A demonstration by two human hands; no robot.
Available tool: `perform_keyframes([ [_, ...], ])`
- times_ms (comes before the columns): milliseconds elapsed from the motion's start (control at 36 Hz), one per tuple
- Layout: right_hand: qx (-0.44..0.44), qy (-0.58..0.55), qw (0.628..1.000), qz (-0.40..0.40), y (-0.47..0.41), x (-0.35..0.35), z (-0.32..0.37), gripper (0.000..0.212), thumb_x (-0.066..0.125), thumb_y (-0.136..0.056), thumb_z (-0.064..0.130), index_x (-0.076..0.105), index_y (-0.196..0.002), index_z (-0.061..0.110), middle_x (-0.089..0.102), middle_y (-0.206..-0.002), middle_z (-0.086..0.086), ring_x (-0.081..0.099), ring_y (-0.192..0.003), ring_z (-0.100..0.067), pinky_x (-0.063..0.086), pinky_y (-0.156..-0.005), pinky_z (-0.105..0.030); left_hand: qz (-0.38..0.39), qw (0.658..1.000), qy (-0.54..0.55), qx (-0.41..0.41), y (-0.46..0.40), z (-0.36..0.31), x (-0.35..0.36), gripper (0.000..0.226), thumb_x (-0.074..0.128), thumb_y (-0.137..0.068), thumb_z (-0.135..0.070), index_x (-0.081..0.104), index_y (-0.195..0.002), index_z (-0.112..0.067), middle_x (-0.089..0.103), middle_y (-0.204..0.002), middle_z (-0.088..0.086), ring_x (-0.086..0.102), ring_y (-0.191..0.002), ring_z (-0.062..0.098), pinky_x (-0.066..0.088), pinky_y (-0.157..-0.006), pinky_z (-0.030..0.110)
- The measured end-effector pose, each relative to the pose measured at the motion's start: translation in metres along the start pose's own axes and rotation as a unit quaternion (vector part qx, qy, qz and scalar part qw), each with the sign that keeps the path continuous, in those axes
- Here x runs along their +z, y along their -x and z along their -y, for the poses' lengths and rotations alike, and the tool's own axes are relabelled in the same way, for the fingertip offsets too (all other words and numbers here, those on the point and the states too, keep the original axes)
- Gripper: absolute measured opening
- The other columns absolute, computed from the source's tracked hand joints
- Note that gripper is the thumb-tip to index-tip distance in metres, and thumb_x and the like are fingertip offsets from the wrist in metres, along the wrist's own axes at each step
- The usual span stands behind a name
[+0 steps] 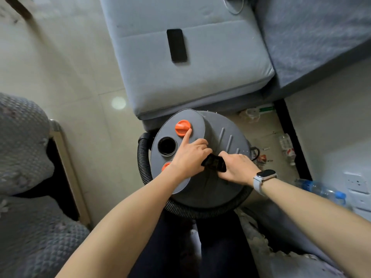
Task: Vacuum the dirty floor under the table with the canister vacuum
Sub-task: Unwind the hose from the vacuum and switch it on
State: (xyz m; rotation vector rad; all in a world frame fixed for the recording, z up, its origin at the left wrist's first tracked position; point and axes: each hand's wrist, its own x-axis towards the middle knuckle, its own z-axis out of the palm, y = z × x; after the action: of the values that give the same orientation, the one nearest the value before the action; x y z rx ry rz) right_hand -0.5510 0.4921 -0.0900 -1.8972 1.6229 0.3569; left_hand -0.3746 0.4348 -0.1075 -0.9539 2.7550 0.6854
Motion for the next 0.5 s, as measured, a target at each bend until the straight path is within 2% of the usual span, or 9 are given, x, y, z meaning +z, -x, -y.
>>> perform_keyframes([
  [139, -0.009, -0.02, 0.999, 0.028, -0.022, -0.005, 0.055, 0.025, 0.056, -0.089, 0.032, 0.045, -0.101, 0.014, 0.065, -0.098, -0.01, 0.062, -0.092, -0.035, 0.035, -0.065, -0.035, 0.007, 0.999, 0.027, -0.026, 0.043, 0.043, -0.003, 0.045, 0.061, -0.087, -0.024, 0.055, -0.131, -0.02, 0.057, -0.132, 0.0, 0.03, -0.139, 0.015, 0.004, -0.117, 0.048],
  [278, -0.028, -0.001, 0.998, 0.048, -0.049, 0.001, 0.123, 0.031, 0.056, -0.089, 0.032, 0.049, -0.11, 0.011, 0.066, -0.104, -0.012, 0.061, -0.097, -0.035, 0.039, -0.068, -0.037, -0.03, 0.994, 0.082, -0.067, 0.101, 0.087, 0.0, 0.042, 0.065, -0.082, -0.016, 0.061, -0.124, -0.013, 0.059, -0.129, 0.007, 0.038, -0.135, 0.02, 0.016, -0.116, 0.04],
  [389, -0.058, 0.03, 0.996, 0.056, -0.064, 0.003, 0.165, 0.035, 0.056, -0.089, 0.035, 0.049, -0.112, 0.009, 0.066, -0.107, -0.014, 0.061, -0.1, -0.036, 0.041, -0.07, -0.038, -0.064, 0.984, 0.128, -0.104, 0.141, 0.114, 0.005, 0.045, 0.068, -0.074, -0.01, 0.064, -0.118, -0.01, 0.062, -0.123, 0.012, 0.045, -0.128, 0.026, 0.032, -0.107, 0.035],
  [500, -0.088, 0.049, 0.993, 0.064, -0.075, -0.005, 0.199, 0.035, 0.056, -0.089, 0.036, 0.049, -0.112, 0.009, 0.066, -0.106, -0.013, 0.061, -0.097, -0.036, 0.047, -0.074, -0.04, -0.089, 0.978, 0.138, -0.127, 0.175, 0.131, -0.007, 0.04, 0.068, -0.076, -0.011, 0.065, -0.116, -0.01, 0.064, -0.118, 0.009, 0.046, -0.127, 0.024, 0.041, -0.098, 0.033],
])
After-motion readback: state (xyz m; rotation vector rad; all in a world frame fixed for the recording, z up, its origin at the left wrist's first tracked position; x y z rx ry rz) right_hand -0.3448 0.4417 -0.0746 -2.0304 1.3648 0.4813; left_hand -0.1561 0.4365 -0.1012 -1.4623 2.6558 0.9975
